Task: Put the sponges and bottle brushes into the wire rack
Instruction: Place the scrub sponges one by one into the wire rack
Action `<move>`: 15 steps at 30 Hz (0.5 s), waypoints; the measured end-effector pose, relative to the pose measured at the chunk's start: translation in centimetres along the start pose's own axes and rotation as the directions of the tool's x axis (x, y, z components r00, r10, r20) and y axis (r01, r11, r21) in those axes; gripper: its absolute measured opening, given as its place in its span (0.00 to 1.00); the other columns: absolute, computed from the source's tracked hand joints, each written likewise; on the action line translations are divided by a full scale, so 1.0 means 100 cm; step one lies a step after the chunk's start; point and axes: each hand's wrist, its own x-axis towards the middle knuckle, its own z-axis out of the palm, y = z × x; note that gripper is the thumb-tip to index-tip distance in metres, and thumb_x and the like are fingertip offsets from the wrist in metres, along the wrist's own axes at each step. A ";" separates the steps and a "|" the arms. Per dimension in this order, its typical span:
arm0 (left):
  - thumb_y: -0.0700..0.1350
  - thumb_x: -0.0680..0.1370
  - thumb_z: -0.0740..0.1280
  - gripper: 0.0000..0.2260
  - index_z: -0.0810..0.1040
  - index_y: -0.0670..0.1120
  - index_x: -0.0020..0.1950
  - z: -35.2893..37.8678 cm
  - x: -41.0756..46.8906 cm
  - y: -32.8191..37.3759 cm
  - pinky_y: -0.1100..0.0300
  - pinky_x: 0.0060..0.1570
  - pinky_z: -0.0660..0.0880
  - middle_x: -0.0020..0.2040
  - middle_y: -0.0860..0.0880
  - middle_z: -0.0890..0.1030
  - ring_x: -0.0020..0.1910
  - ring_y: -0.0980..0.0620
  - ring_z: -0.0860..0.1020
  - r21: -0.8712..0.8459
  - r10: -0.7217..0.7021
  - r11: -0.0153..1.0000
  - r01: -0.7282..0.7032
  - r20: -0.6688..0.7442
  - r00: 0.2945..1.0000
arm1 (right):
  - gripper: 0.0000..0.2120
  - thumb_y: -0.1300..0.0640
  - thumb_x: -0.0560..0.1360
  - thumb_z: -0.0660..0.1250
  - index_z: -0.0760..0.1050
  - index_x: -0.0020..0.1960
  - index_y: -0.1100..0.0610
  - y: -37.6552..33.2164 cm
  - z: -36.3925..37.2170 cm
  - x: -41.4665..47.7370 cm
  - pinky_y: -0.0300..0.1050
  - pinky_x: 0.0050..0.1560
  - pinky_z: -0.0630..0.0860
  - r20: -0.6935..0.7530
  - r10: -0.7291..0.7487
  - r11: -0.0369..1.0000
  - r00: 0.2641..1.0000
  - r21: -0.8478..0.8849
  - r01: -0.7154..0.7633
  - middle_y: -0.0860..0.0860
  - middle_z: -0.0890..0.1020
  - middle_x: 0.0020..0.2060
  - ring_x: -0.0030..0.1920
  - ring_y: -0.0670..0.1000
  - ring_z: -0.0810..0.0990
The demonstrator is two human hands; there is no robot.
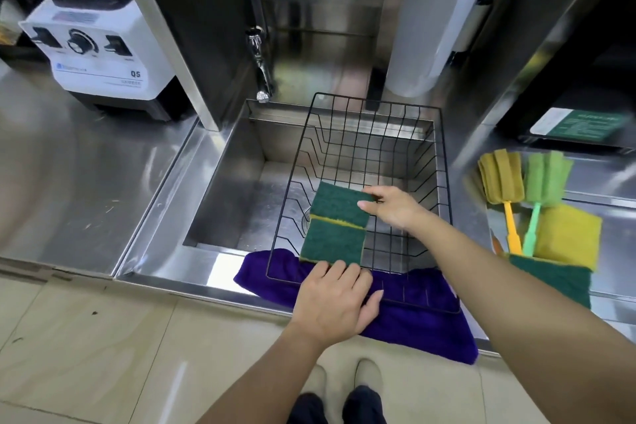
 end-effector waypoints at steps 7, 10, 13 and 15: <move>0.53 0.82 0.55 0.19 0.77 0.45 0.40 -0.003 0.003 -0.002 0.55 0.33 0.66 0.34 0.49 0.74 0.33 0.48 0.71 0.012 0.011 1.000 -0.011 0.025 1.000 | 0.26 0.52 0.77 0.62 0.62 0.73 0.54 0.006 -0.008 -0.024 0.52 0.67 0.68 -0.164 -0.126 0.953 0.978 -0.295 0.073 0.55 0.69 0.69 0.68 0.56 0.70; 0.53 0.81 0.56 0.18 0.78 0.45 0.40 -0.005 0.004 -0.004 0.54 0.38 0.69 0.38 0.48 0.78 0.37 0.47 0.75 0.001 0.044 0.999 -0.044 0.048 0.998 | 0.22 0.55 0.77 0.62 0.66 0.70 0.55 0.012 -0.029 -0.040 0.50 0.63 0.71 -0.237 -0.192 0.941 0.952 -0.319 0.110 0.55 0.73 0.65 0.62 0.56 0.74; 0.53 0.80 0.57 0.17 0.80 0.44 0.44 -0.010 0.011 0.004 0.51 0.47 0.70 0.47 0.46 0.81 0.46 0.45 0.78 -0.019 0.025 1.000 -0.023 0.086 0.996 | 0.18 0.57 0.77 0.62 0.70 0.66 0.58 0.026 -0.053 -0.055 0.49 0.58 0.72 -0.375 -0.194 0.954 0.907 -0.287 0.085 0.57 0.77 0.60 0.58 0.57 0.76; 0.54 0.80 0.56 0.19 0.80 0.43 0.46 -0.009 0.019 0.021 0.51 0.47 0.70 0.45 0.46 0.80 0.45 0.45 0.77 -0.037 0.021 0.999 -0.016 0.151 0.988 | 0.17 0.58 0.76 0.63 0.72 0.64 0.59 0.040 -0.067 -0.067 0.51 0.58 0.74 -0.474 -0.137 0.972 0.870 -0.235 0.025 0.58 0.78 0.59 0.56 0.58 0.77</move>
